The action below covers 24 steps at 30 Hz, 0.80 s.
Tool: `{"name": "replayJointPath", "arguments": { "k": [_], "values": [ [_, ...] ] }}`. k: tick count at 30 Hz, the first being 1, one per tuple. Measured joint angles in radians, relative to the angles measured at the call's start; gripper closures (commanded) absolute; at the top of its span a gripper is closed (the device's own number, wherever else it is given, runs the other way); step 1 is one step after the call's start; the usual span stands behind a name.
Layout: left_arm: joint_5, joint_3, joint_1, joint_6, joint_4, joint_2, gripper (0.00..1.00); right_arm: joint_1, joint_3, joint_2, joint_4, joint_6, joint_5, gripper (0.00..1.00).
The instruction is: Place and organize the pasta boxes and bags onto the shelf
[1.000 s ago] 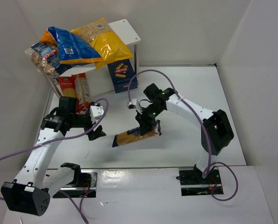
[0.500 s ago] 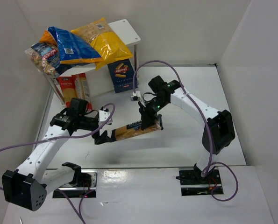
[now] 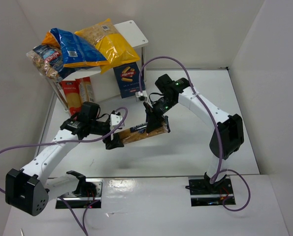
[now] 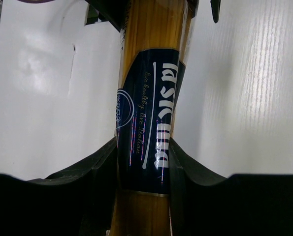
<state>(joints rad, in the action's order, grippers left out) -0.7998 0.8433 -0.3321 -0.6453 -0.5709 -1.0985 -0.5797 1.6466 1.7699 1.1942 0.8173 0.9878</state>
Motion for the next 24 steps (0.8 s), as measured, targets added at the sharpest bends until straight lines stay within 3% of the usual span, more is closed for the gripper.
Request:
{"name": "replayJointPath", "arguments": {
  "k": [21,24],
  "values": [
    [-0.062,0.024,-0.06,0.048,0.052,-0.13,0.0,0.002,0.055,0.036,0.041,0.023,0.034,1.0],
    [-0.079,0.04,-0.068,0.051,0.05,-0.169,0.1,0.005,0.056,0.037,0.045,0.023,0.033,1.0]
  ]
}}
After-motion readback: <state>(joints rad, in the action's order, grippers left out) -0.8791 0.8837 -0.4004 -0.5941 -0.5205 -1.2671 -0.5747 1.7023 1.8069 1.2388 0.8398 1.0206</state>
